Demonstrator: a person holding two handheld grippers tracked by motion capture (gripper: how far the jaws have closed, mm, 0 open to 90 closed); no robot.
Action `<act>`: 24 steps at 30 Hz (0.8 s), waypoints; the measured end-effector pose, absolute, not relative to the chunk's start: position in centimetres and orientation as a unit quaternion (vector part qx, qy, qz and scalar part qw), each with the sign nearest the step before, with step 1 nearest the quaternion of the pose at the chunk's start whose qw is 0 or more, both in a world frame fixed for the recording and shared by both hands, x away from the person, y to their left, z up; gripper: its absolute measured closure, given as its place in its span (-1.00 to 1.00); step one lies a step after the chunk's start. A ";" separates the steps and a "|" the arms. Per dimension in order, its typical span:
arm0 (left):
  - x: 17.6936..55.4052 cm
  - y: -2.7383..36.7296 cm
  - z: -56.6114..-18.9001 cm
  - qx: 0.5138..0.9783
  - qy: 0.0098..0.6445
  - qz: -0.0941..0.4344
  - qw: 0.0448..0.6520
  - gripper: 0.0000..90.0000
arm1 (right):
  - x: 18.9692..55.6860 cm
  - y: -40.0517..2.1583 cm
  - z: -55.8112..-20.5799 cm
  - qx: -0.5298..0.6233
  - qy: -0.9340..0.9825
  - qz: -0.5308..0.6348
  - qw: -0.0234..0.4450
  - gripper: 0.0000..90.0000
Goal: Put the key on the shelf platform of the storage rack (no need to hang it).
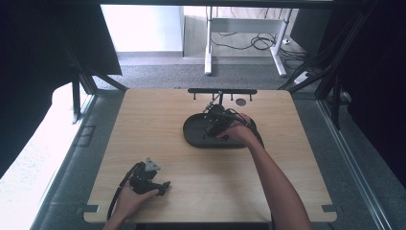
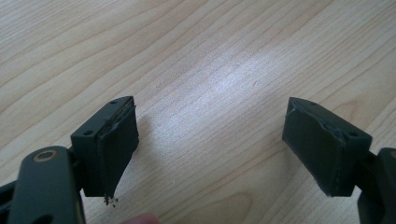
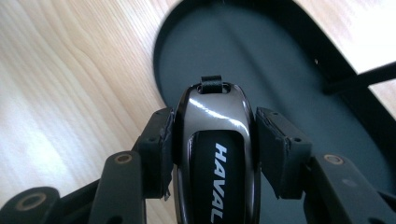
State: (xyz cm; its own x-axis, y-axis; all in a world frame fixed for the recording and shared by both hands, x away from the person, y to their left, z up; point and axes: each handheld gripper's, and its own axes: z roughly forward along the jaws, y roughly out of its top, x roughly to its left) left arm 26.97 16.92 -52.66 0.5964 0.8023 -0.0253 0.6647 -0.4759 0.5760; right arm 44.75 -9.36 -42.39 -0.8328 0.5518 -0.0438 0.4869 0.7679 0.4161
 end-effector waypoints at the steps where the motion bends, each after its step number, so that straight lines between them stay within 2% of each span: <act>1: 27.0 16.9 -52.7 0.850 0.431 0.125 0.275 -0.59 | 45.0 -9.5 -42.7 0.276 0.938 0.193 0.081 0.11; 24: 27.0 16.9 -52.8 0.852 0.429 0.123 0.273 -0.59 | 47.3 -12.4 -47.5 0.310 0.933 0.151 0.103 0.11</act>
